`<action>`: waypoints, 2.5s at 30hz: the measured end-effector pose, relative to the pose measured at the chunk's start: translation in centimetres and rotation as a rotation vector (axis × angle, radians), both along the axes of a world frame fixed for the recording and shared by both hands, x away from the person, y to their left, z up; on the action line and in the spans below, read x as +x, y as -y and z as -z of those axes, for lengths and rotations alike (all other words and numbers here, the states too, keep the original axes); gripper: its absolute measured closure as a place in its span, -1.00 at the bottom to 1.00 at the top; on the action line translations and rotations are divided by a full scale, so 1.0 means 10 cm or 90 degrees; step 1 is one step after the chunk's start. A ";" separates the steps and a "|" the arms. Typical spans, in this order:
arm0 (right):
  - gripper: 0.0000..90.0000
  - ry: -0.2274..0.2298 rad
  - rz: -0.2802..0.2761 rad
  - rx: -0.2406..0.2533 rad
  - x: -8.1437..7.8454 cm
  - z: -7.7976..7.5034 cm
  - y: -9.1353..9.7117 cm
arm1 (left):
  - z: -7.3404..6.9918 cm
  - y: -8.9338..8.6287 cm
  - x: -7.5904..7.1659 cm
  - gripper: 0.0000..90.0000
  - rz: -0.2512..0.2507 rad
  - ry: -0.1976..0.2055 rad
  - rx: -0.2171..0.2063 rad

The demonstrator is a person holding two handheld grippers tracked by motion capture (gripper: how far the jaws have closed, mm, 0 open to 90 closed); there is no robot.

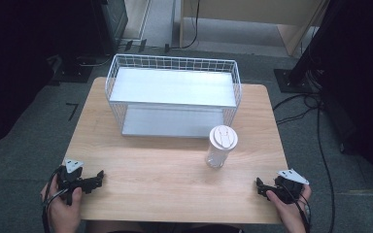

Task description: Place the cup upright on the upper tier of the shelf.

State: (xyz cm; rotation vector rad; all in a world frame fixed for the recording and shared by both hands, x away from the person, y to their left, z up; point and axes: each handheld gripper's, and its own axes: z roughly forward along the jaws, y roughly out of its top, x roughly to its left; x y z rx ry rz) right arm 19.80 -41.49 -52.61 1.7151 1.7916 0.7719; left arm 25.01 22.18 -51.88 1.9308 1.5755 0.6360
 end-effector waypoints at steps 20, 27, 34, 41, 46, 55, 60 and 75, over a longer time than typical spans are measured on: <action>-1.00 0.020 -0.083 0.019 0.06 -0.04 -0.43 | 0.00 0.01 0.01 -1.00 -0.001 0.000 -0.002; -1.00 0.025 -0.107 0.030 0.09 -0.05 -0.58 | 0.00 0.01 0.01 -1.00 -0.001 0.000 -0.002; -1.00 0.039 -0.129 0.050 0.19 -0.06 -0.76 | 0.00 0.01 0.01 -1.00 -0.001 0.000 -0.002; -1.00 0.063 -0.153 0.076 0.26 -0.13 -0.91 | 0.00 0.01 0.01 -1.00 -0.001 0.000 -0.002; -0.96 0.098 -0.167 0.089 0.33 -0.21 -1.07 | 0.00 0.01 0.01 -1.00 -0.001 0.000 -0.002; -0.90 0.123 -0.186 0.105 0.41 -0.30 -1.21 | 0.00 0.01 0.01 -1.00 -0.001 0.000 -0.002; -0.84 0.148 -0.182 0.109 0.46 -0.34 -1.33 | 0.00 0.01 0.01 -1.00 -0.001 0.000 -0.002; -0.69 0.206 -0.137 0.127 0.55 -0.42 -1.45 | 0.00 0.01 0.01 -1.00 -0.001 0.000 -0.002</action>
